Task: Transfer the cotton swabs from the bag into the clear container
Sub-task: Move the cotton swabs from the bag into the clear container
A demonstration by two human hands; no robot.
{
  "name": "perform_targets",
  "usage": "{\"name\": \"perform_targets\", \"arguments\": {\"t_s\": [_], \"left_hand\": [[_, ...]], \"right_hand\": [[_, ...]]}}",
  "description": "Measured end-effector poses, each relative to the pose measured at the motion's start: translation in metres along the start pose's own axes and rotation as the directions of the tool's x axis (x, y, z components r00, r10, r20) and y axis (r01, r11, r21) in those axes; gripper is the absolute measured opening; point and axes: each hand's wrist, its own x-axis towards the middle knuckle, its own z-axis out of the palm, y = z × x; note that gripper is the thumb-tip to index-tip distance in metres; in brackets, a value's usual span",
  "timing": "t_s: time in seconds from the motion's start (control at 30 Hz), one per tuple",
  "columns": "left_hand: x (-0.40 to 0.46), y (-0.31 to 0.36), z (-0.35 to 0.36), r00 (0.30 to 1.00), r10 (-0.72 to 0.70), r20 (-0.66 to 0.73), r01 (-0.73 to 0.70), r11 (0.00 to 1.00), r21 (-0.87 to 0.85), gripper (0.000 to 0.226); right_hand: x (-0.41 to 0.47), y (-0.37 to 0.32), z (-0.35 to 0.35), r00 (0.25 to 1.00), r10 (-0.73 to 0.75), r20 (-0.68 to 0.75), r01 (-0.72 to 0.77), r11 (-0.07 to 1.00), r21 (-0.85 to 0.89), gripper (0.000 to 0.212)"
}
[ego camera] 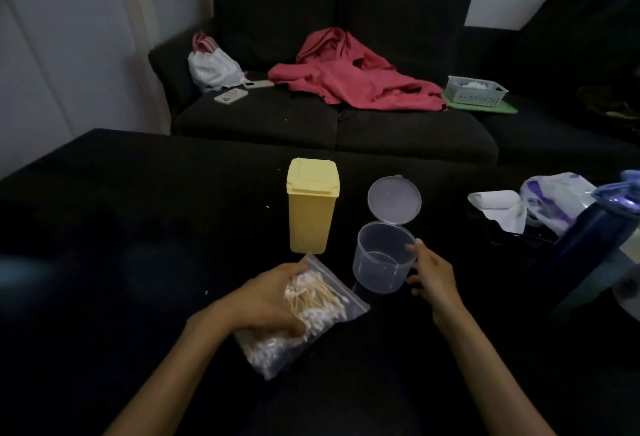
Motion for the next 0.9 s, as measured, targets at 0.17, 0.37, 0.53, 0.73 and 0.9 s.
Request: {"name": "perform_targets", "arguments": {"t_s": [0.17,0.37,0.53,0.73,0.9], "left_hand": [[-0.001,0.009,-0.003,0.999,0.000,-0.049,0.013,0.966,0.260,0.100],[-0.038,0.024,0.013,0.933,0.149,-0.326,-0.019,0.929,0.370,0.065],[-0.058,0.020,0.024,0.831,0.275,-0.483,-0.214,0.961,0.177,0.064],[-0.072,0.002,0.030,0.838,0.306,-0.452,-0.328,0.944,0.032,0.064],[-0.063,0.008,0.029,0.828,0.323,-0.457,-0.254,0.945,0.207,0.060]], "right_hand": [[-0.001,-0.005,-0.008,0.985,-0.048,-0.167,0.049,0.999,0.001,0.035],[-0.046,-0.021,-0.025,0.935,-0.227,-0.273,0.236,0.972,-0.003,0.025],[-0.094,-0.013,-0.020,0.917,-0.115,0.383,0.215,0.949,-0.230,0.026],[-0.117,-0.012,-0.009,0.800,-0.123,0.587,0.246,0.960,-0.135,0.021],[-0.111,-0.015,-0.002,0.884,-0.174,0.434,0.203,0.979,-0.021,0.016]]}}
